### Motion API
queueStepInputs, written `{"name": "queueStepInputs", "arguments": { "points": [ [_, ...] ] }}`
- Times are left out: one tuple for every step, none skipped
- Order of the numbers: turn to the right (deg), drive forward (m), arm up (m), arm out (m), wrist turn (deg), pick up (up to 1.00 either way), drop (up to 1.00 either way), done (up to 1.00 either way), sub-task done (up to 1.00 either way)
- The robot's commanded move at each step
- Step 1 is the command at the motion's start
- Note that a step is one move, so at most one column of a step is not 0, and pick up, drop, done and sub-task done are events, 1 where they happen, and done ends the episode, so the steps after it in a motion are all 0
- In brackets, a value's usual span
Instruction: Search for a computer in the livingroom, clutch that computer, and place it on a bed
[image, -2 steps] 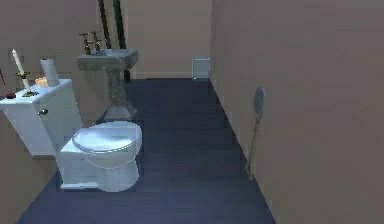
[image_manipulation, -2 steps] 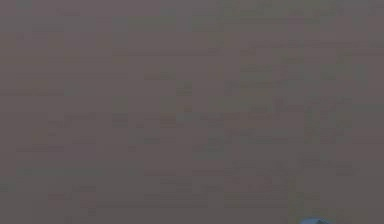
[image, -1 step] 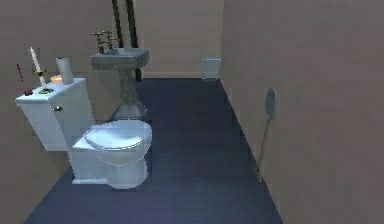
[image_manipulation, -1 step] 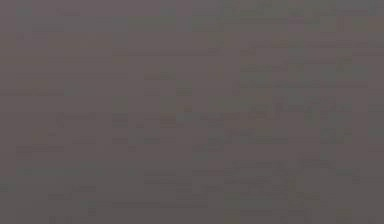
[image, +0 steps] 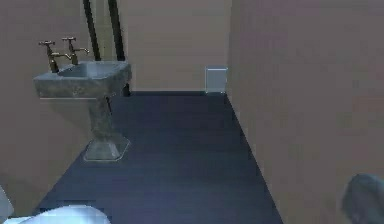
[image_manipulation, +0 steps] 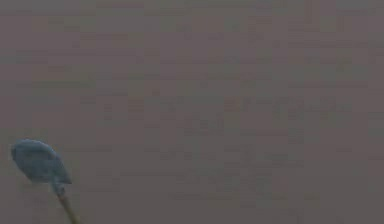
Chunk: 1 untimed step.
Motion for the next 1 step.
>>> {"name": "queueStepInputs", "arguments": {
  "points": [
    [0.0, 0.85, 0.00, 0.00, 0.0, 0.00, 0.00, 0.00, 0.00]
  ]
}}
